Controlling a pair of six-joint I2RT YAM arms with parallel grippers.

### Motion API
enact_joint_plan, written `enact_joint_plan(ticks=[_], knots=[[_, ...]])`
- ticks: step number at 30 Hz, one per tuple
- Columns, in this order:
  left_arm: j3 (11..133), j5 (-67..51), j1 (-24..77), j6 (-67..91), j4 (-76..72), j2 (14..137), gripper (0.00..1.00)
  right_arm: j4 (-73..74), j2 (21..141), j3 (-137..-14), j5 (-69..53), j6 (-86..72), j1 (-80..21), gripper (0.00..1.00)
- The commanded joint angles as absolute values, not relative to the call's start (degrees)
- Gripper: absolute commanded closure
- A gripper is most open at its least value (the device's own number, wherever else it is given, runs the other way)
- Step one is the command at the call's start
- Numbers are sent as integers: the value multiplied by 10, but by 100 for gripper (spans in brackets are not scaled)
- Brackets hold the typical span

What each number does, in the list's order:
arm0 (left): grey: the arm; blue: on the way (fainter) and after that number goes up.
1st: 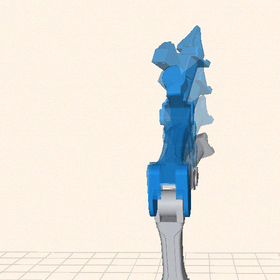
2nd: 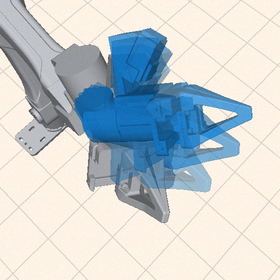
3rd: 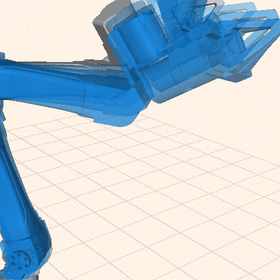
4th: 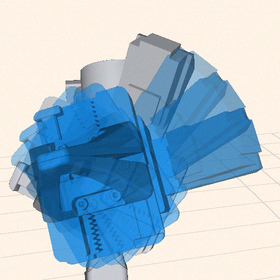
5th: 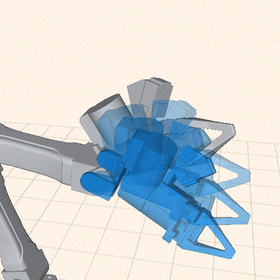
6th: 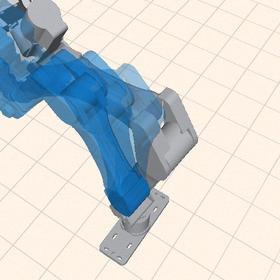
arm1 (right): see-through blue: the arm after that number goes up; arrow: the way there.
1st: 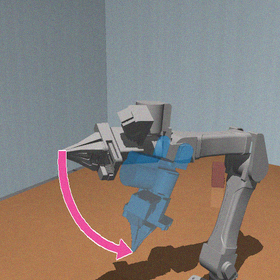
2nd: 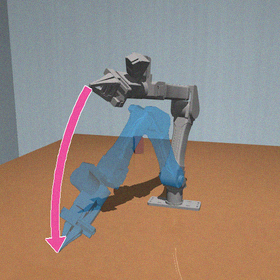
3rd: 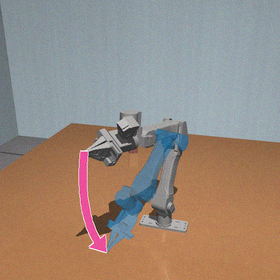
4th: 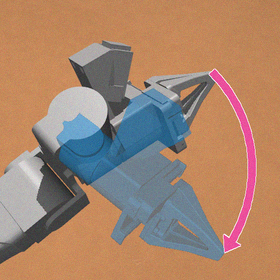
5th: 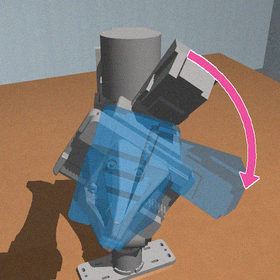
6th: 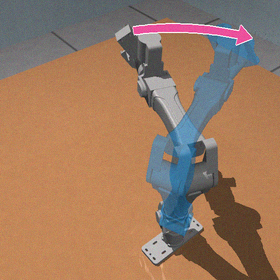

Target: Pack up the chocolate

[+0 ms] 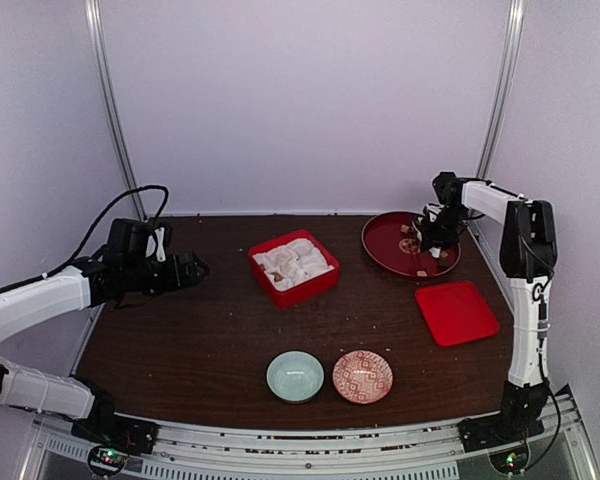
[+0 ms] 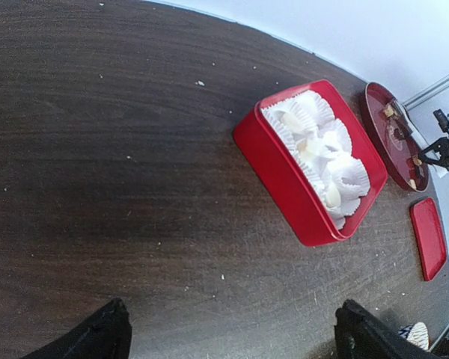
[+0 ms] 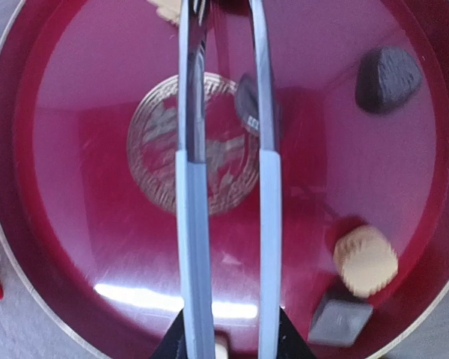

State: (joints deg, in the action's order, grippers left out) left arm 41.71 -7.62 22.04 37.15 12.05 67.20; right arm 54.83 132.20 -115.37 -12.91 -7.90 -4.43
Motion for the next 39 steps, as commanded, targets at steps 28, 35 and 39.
enact_joint_plan(ticks=[28,35,39], knots=[[408,-79,215,376,97,651,2,446,1085,-994,-240,-86,-233,91],[411,-83,215,375,94,660,2,476,1171,-1091,-219,-88,-301,90],[406,-80,215,375,94,659,2,499,1222,-1143,-200,-88,-330,90]])
